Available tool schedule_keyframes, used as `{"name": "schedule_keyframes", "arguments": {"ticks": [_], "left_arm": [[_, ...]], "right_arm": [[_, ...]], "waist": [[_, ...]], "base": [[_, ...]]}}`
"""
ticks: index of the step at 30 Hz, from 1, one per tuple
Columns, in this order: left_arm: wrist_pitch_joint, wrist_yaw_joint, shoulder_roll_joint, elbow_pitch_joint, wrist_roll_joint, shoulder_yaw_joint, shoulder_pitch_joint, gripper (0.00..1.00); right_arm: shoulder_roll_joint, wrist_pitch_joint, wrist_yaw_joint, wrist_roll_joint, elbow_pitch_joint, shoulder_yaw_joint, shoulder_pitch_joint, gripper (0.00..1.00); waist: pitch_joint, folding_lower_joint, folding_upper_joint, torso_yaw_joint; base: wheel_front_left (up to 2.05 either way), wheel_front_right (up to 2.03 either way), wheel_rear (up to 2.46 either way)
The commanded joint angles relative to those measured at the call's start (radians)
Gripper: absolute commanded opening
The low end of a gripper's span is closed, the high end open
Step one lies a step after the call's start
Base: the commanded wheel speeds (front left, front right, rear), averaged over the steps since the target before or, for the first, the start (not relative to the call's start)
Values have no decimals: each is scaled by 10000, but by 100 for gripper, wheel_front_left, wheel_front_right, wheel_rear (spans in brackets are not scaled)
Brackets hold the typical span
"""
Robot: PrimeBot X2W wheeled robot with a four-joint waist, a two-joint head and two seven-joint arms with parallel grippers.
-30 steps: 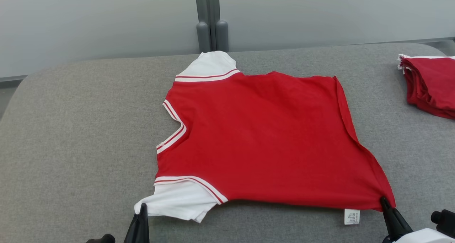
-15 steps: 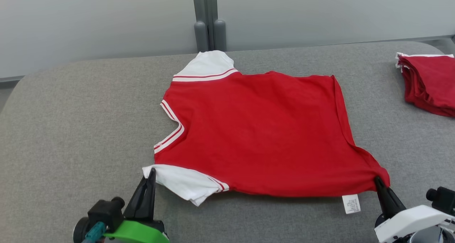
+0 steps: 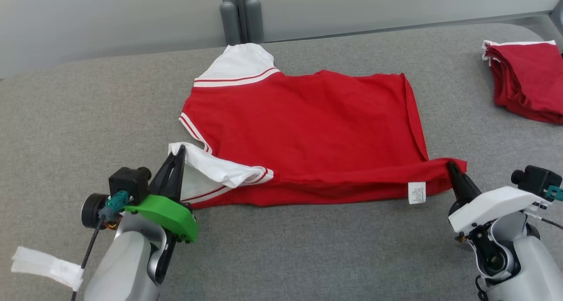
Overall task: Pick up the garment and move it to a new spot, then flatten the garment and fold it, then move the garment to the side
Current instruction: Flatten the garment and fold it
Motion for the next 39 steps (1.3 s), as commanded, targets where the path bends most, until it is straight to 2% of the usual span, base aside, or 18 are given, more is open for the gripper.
{"name": "schedule_keyframes", "arguments": {"ticks": [1, 5, 6, 7, 8, 13, 18, 23, 29, 39], "left_arm": [[-48, -53, 56, 317, 11, -62, -369, 0], [-132, -60, -16, 1158, -60, -253, -1063, 0], [-158, -60, -49, 1359, -93, -299, -1239, 0], [-175, -61, -59, 1526, -105, -364, -1381, 61], [-191, -62, -78, 1629, -127, -417, -1465, 100], [-194, -67, -48, 1367, -231, -93, -1396, 100], [-187, -69, 48, 677, -22, 482, -409, 100], [-189, -70, -43, 499, 161, 520, 538, 100], [-190, -71, -171, 919, 161, 453, 891, 100], [-190, -70, -294, 2216, -2, 176, 116, 100]], "right_arm": [[53, 16, -6, -71, 191, -13, -324, 0], [46, -162, -6, -240, 760, 68, -997, 0], [9, -266, -6, -285, 896, 101, -1146, 39], [-16, -375, -6, -319, 1027, 156, -1255, 91], [-39, -453, -6, -336, 1129, 201, -1324, 100], [-386, -1041, -6, -569, 1440, 638, -1341, 100], [-919, -1692, -6, -905, 1480, 1125, -811, 100], [-1156, -2047, -6, -1085, 1730, 1367, -420, 100], [-1223, -2285, -6, -1339, 2242, 1586, -691, 100], [-1081, -2525, -6, -1400, 3843, 1952, -1574, 100]], "waist": [[181, 0, 0, -95], [303, 0, 0, -111], [321, 0, 0, -100], [327, 0, 0, -89], [323, 0, 0, -79], [231, 0, 0, -30], [70, 0, 0, 41], [72, 0, 0, 125], [212, 0, 0, 193], [522, 0, 0, 197]], "base": [[0, 0, 0], [0, 0, 0], [0, 0, 0], [0, 0, 0], [0, 0, 0], [0, 0, 0], [0, 0, 0], [0, 0, 0], [0, 0, 0], [0, 0, 0]]}}
